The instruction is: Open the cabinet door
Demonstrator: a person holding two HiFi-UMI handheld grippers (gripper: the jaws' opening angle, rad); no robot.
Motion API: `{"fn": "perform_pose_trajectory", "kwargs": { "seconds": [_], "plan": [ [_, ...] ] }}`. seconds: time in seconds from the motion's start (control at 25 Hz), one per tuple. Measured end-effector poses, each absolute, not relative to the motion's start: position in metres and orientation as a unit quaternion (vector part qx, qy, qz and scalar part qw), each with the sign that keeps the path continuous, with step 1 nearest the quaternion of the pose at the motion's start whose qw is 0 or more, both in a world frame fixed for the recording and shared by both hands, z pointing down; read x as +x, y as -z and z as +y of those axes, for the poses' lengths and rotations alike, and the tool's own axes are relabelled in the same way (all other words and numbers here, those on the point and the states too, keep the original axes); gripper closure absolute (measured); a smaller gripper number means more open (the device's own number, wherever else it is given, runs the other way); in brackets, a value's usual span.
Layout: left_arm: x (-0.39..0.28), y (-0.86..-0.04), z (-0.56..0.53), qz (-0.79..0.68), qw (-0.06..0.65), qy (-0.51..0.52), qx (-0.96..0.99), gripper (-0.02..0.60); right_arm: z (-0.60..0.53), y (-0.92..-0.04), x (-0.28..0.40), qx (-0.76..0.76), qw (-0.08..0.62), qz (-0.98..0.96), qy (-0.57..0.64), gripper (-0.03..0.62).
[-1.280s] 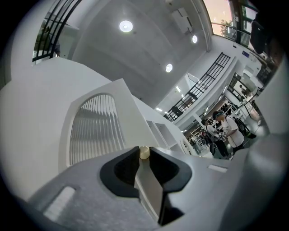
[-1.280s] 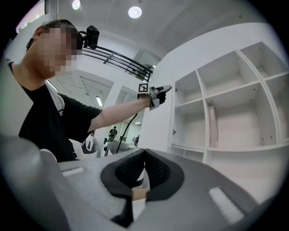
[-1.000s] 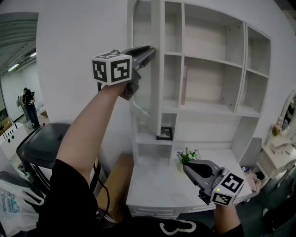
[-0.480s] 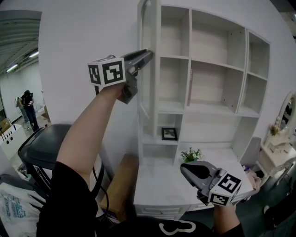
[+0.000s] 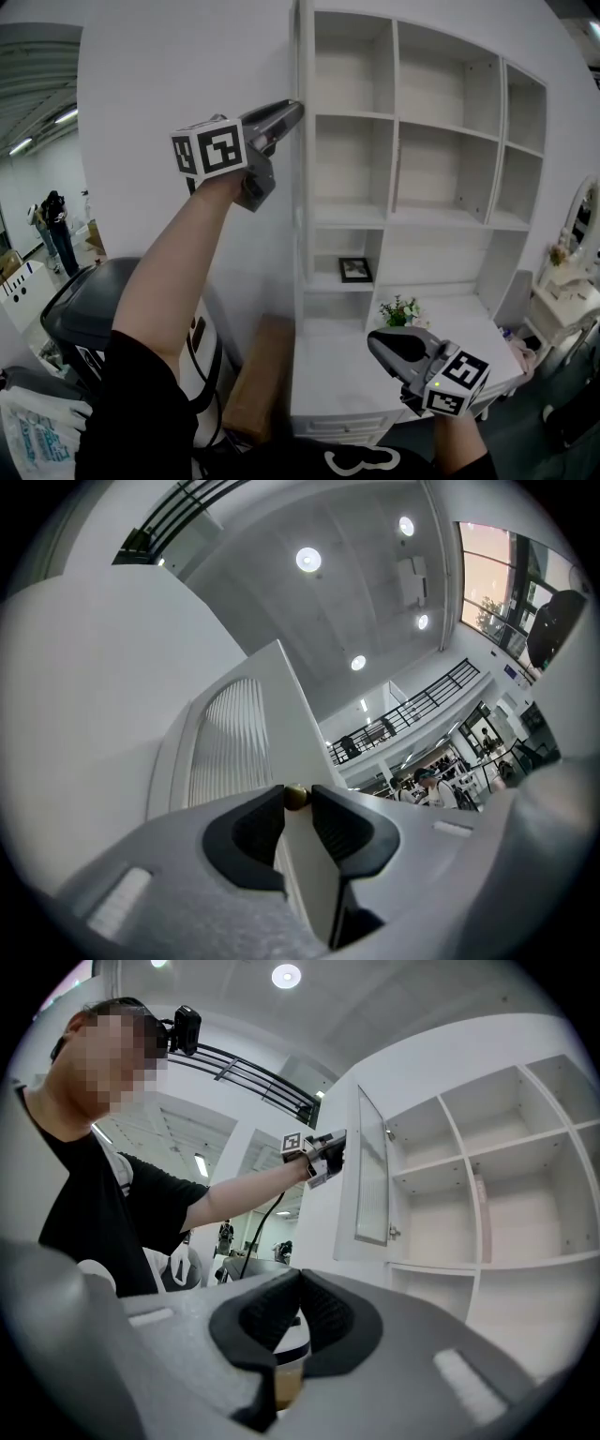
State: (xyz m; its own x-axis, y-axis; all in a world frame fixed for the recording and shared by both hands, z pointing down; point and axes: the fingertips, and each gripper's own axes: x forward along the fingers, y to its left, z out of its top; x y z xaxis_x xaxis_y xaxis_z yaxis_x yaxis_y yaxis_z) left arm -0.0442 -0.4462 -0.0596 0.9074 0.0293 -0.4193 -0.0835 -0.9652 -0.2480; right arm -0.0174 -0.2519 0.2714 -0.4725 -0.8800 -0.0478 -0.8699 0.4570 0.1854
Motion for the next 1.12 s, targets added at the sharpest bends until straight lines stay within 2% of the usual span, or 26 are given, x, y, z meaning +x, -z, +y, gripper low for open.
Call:
{"fn": "perform_pose_trajectory", "kwargs": {
  "seconds": [0.56, 0.8, 1.12],
  "plan": [
    [-0.08, 0.058, -0.47, -0.021, 0.067, -0.258, -0.964, 0.486, -0.264, -0.316, -0.039, 0.542, 0.004, -0.839, 0.047, 0.591],
    [-0.083, 0.056, -0.467, 0.026, 0.079, -0.261, -0.962, 0.485, -0.252, -0.316, -0.049, 0.529, -0.002, -0.847, 0.047, 0.591],
    [-0.108, 0.016, -0.46, 0.06, 0.085, -0.229, -0.968, 0.434, -0.215, -0.322, -0.033, 0.547, -0.007, -0.837, 0.024, 0.591]
  ]
}}
